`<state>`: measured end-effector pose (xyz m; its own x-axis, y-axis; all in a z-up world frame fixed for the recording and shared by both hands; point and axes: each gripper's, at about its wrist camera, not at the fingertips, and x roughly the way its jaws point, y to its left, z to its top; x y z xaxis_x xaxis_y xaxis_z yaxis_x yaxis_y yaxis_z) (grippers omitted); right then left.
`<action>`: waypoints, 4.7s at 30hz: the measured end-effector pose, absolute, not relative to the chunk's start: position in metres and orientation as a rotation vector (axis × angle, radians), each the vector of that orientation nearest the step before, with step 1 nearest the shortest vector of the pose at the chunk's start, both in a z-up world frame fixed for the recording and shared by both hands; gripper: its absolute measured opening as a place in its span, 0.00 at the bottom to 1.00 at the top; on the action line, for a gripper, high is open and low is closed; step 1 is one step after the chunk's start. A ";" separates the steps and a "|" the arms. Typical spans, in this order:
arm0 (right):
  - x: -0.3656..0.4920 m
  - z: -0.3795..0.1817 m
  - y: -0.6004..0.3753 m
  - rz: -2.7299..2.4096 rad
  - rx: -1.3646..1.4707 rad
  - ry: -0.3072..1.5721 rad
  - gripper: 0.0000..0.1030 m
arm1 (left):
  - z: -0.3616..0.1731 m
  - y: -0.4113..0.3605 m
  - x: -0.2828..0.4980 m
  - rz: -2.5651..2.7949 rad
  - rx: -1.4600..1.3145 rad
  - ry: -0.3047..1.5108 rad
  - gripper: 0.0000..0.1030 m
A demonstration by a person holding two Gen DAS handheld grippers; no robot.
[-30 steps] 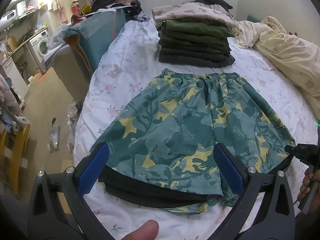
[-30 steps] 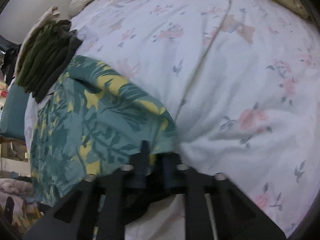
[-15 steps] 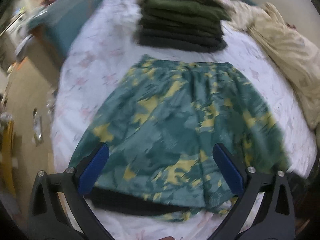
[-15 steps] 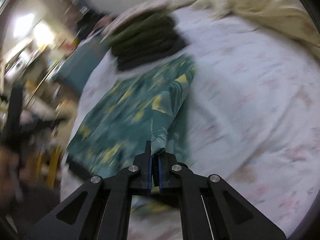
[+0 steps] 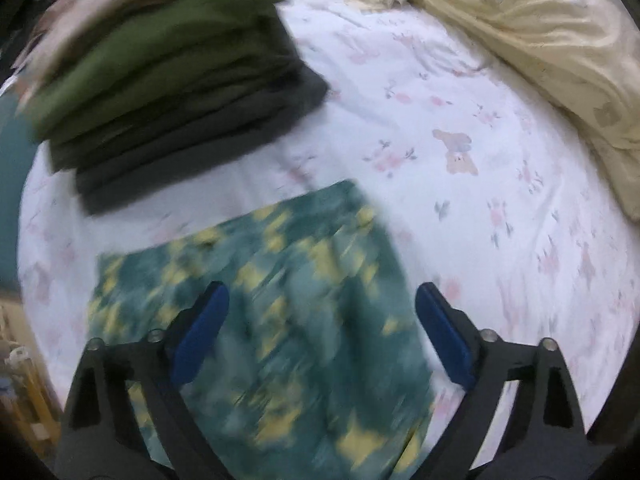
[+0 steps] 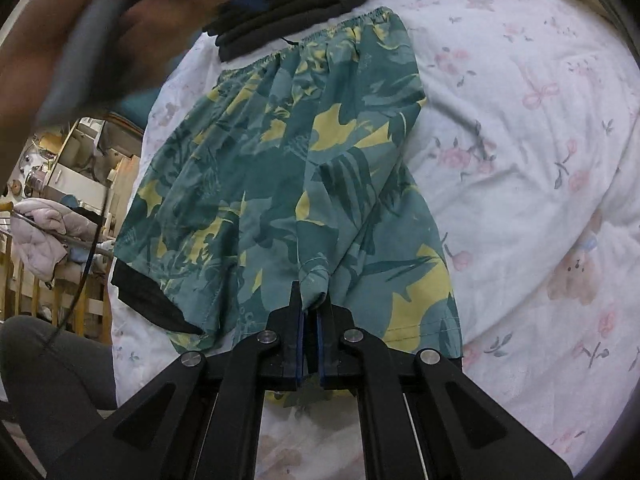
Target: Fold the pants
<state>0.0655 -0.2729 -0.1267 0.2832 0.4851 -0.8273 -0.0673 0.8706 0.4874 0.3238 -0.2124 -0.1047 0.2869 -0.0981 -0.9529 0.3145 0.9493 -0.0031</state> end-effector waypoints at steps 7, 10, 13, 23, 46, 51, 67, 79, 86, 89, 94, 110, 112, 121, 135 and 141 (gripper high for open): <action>0.069 -0.123 -0.272 0.392 0.400 1.232 0.04 | -0.173 -0.265 0.359 -0.259 0.230 1.393 0.51; 0.067 -0.117 -0.272 0.408 0.411 1.221 0.04 | -0.177 -0.267 0.361 -0.233 0.300 1.351 0.15; 0.068 -0.108 -0.271 0.433 0.414 1.193 0.04 | -0.165 -0.254 0.363 -0.267 0.296 1.349 0.04; 0.061 -0.062 -0.240 0.569 0.358 1.041 0.04 | -0.077 -0.173 0.363 -0.348 0.300 1.265 0.03; 0.111 -0.046 -0.045 0.848 0.205 1.095 0.04 | -0.145 0.020 0.391 -0.112 0.284 1.332 0.12; 0.115 -0.052 -0.032 0.855 0.191 1.116 0.04 | -0.122 0.029 0.375 -0.107 0.257 1.270 0.72; 0.110 -0.066 0.001 0.847 0.146 1.113 0.05 | -0.042 0.193 0.213 0.044 -0.097 1.192 0.81; 0.079 -0.101 0.046 0.923 0.135 1.179 0.09 | -0.090 0.187 0.175 -0.179 -0.124 1.289 0.81; 0.067 -0.072 -0.075 0.731 0.242 1.135 0.18 | -0.137 0.152 0.167 -0.261 0.058 1.414 0.78; 0.068 -0.073 -0.141 0.550 0.325 1.110 0.72 | -0.156 0.142 0.166 -0.310 0.047 1.505 0.55; 0.077 -0.113 -0.208 0.348 0.482 1.170 0.71 | -0.163 0.118 0.157 -0.349 0.186 1.520 0.11; 0.066 -0.170 -0.186 0.425 0.603 1.292 0.53 | -0.166 0.119 0.146 -0.313 0.213 1.542 0.03; 0.064 -0.170 -0.181 0.416 0.563 1.289 0.16 | -0.163 0.110 0.148 -0.310 0.239 1.546 0.03; 0.054 -0.108 -0.208 0.437 0.613 1.147 0.06 | -0.087 0.074 0.120 -0.332 0.147 1.438 0.02; -0.026 0.102 -0.324 0.563 0.685 0.735 0.06 | 0.129 0.059 0.008 -0.483 -0.308 0.977 0.02; -0.009 0.166 -0.333 0.575 0.613 0.689 0.06 | 0.174 0.059 0.026 -0.451 -0.318 0.873 0.02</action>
<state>-0.0094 -0.3326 0.1665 0.6355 0.6594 -0.4016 -0.2770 0.6802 0.6786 0.0255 0.0591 0.1745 0.5587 -0.5020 -0.6602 0.2486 0.8608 -0.4442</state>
